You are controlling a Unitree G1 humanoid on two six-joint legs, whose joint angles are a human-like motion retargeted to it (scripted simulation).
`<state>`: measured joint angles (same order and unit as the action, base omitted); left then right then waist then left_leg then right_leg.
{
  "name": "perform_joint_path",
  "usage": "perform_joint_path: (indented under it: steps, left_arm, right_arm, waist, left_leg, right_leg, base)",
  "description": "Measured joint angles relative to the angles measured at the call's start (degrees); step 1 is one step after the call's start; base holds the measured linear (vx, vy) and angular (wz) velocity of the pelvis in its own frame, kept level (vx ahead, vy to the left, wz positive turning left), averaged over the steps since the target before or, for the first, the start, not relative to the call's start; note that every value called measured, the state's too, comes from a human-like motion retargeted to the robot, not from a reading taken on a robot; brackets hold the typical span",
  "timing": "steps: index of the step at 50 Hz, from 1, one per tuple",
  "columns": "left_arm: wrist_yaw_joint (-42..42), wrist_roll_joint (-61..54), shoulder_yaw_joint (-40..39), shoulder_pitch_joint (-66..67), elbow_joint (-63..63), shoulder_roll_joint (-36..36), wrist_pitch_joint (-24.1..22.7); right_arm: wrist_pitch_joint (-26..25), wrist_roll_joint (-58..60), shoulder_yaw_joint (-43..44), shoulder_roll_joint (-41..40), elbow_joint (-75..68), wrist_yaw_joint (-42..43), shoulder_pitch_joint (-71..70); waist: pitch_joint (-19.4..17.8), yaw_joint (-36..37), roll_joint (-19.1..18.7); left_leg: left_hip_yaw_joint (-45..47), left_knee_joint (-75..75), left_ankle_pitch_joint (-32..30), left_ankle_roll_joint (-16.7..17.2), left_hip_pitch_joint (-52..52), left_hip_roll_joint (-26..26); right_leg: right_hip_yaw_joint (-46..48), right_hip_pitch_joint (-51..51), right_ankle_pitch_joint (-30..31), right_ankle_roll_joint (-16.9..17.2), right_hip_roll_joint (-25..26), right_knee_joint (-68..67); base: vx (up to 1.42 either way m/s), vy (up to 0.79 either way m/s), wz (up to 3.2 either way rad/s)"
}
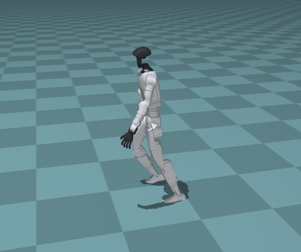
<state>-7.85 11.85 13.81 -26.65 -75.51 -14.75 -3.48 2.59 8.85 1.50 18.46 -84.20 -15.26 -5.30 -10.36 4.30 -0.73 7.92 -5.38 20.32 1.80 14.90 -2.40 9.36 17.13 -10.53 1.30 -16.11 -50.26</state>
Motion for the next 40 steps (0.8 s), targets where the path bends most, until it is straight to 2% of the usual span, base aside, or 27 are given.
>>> perform_joint_path:
  steps: [3, 5, 7, 10, 12, 14, 15, 17, 20, 23, 25, 27, 30, 33, 36, 40]
  left_arm:
    - [1.3, -2.3, 3.6, -0.9, 7.0, -0.3, -1.3]
    - [3.4, -3.7, 5.9, -0.1, 11.3, -1.0, -3.7]
    - [4.9, -9.9, 6.2, 0.4, 14.5, -1.2, -4.9]
    - [7.4, -11.6, 6.0, 3.6, 15.0, -1.6, -6.9]
    - [8.9, -9.6, 4.9, 7.4, 12.8, -1.8, -6.4]
    - [9.4, -9.7, 2.8, 11.2, 9.9, -1.1, -4.8]
    - [9.1, -9.3, 1.7, 13.2, 8.4, -1.2, -3.9]
    - [8.5, -10.1, -0.3, 16.9, 5.0, -1.4, -4.1]
    - [5.1, -8.0, -2.6, 21.2, -1.4, -0.7, -3.3]
    - [0.6, -4.9, -3.2, 25.4, -8.1, -0.4, -3.6]
    - [-3.1, -2.9, -2.8, 27.4, -12.2, -0.6, -3.2]
    - [-6.4, -0.6, -3.0, 27.6, -15.6, -1.1, -1.8]
    - [-6.0, -3.9, -3.3, 29.3, -17.9, -2.5, -4.1]
    - [-6.0, -7.9, -3.6, 28.0, -17.7, -3.9, -3.5]
    - [-3.6, -9.2, -3.8, 25.5, -16.7, -5.2, -4.0]
    - [2.4, -10.2, -3.1, 19.5, -15.1, -6.5, -5.1]
  right_arm:
    - [-0.4, -2.9, -1.3, 0.9, -2.7, 1.0, -0.1]
    - [0.6, -6.5, -2.4, 1.3, -3.9, 4.7, -0.1]
    - [0.6, -6.2, -1.2, 2.5, -5.0, 7.9, -1.9]
    - [2.9, -12.5, -2.5, 2.9, -5.6, 14.6, -4.1]
    - [4.3, -17.4, -4.2, 2.4, -5.5, 19.7, -5.7]
    - [4.2, -19.2, -4.3, 2.0, -4.7, 22.8, -7.9]
    - [4.2, -19.9, -4.5, 1.3, -4.2, 23.9, -9.4]
    - [5.0, -20.3, -3.9, -0.1, -2.3, 26.6, -12.4]
    - [5.4, -21.3, -4.5, -1.9, 1.4, 25.5, -16.6]
    - [6.4, -21.9, -7.1, -4.0, 5.8, 23.7, -19.5]
    - [6.3, -22.1, -9.2, -5.2, 8.6, 21.4, -21.2]
    - [5.2, -22.2, -10.3, -5.8, 10.9, 18.3, -23.4]
    - [8.2, -24.8, -11.2, -6.3, 13.6, 18.8, -24.2]
    - [7.6, -25.5, -10.0, -5.6, 13.4, 16.6, -23.9]
    - [8.0, -25.8, -8.5, -4.7, 11.6, 17.3, -20.9]
    - [7.8, -20.6, -5.9, -3.9, 7.6, 20.4, -14.2]
  waist:
    - [0.8, -3.4, 0.3]
    - [1.7, -5.3, 1.5]
    - [0.8, -4.4, -0.5]
    - [0.0, -3.6, -1.3]
    - [0.1, -3.7, 0.1]
    - [0.4, -2.8, 0.4]
    - [0.6, -2.7, 0.8]
    - [2.6, -2.7, 0.9]
    - [2.5, -0.1, 1.4]
    - [1.4, 3.8, 1.9]
    - [0.5, 6.8, 2.7]
    - [-1.3, 10.0, 4.1]
    - [-1.6, 11.7, 3.3]
    - [-1.7, 13.3, 2.9]
    - [-1.7, 13.3, 3.1]
    - [-0.6, 11.8, 3.6]
  left_leg:
    - [-3.0, -2.4, 0.8, 0.5, 0.5, 0.5]
    - [-4.4, -6.5, 2.4, 1.0, 0.0, 1.7]
    - [-5.6, -1.6, -1.1, 0.9, 4.6, 0.3]
    - [-5.4, -5.8, -3.8, 1.1, 6.9, -0.5]
    - [-3.7, -20.0, -4.4, 2.0, 2.3, 0.1]
    - [-1.2, -31.7, -7.3, 1.8, -2.5, -0.9]
    - [0.7, -38.6, -8.4, 1.7, -5.8, -2.0]
    - [6.0, -55.7, -8.1, 1.4, -16.7, -7.4]
    - [12.6, -63.1, -3.0, -2.3, -22.0, -12.1]
    - [14.5, -60.1, -0.4, -2.0, -24.9, -11.6]
    - [15.2, -50.8, 1.8, -2.2, -24.6, -9.1]
    - [17.4, -34.3, 2.6, -2.9, -21.5, -5.7]
    - [20.4, -23.6, 2.7, -1.2, -23.4, -8.4]
    - [17.4, -4.9, -6.3, -3.6, -18.5, -5.1]
    - [14.7, -2.5, -4.5, -4.2, -14.1, -4.1]
    - [13.0, -3.2, -1.4, -3.3, -10.5, -3.9]
  right_leg:
    - [1.0, -0.4, -0.7, 1.3, -0.3, 16.6]
    - [0.3, 0.1, 1.3, 3.5, -1.3, 24.6]
    - [-2.8, -4.8, 5.2, 3.3, 2.6, 33.7]
    - [-3.0, -8.6, -0.3, 2.2, 3.3, 30.5]
    - [-3.0, -9.6, -3.1, 2.0, 1.4, 26.0]
    - [-3.7, -12.4, -3.6, 1.6, 1.6, 27.7]
    - [-3.9, -13.2, -4.0, 1.2, 1.7, 27.8]
    - [-3.7, -10.1, -6.2, 1.2, 1.6, 23.7]
    - [-5.4, -12.4, -5.7, 2.3, 2.2, 25.9]
    - [-7.9, -16.4, -4.3, 2.9, 2.7, 29.4]
    - [-10.2, -19.6, -2.5, 3.8, 2.5, 33.3]
    - [-12.6, -22.4, -0.6, 5.2, 1.3, 36.5]
    - [-12.5, -23.2, -2.2, 6.4, 2.7, 32.4]
    - [-13.8, -25.9, 0.3, 5.8, 3.8, 33.4]
    - [-14.0, -25.5, 3.7, 5.4, 4.3, 26.0]
    - [-13.3, -17.6, 11.8, 4.7, 4.9, 5.7]
  base:
    - [0.56, -0.13, 1.04]
    - [0.60, -0.19, 0.65]
    - [0.60, -0.25, -0.09]
    - [0.66, -0.26, -0.27]
    - [0.67, -0.27, -0.23]
    - [0.62, -0.26, -0.40]
    - [0.57, -0.19, -0.28]
    - [0.55, -0.13, -0.22]
    - [0.57, -0.07, -0.64]
    - [0.57, 0.01, -1.01]
    - [0.56, 0.06, -1.11]
    - [0.56, 0.11, -0.96]
    - [0.59, 0.21, -0.34]
    - [0.62, 0.26, -0.07]
    - [0.64, 0.29, 0.28]
    - [0.65, 0.27, 0.50]
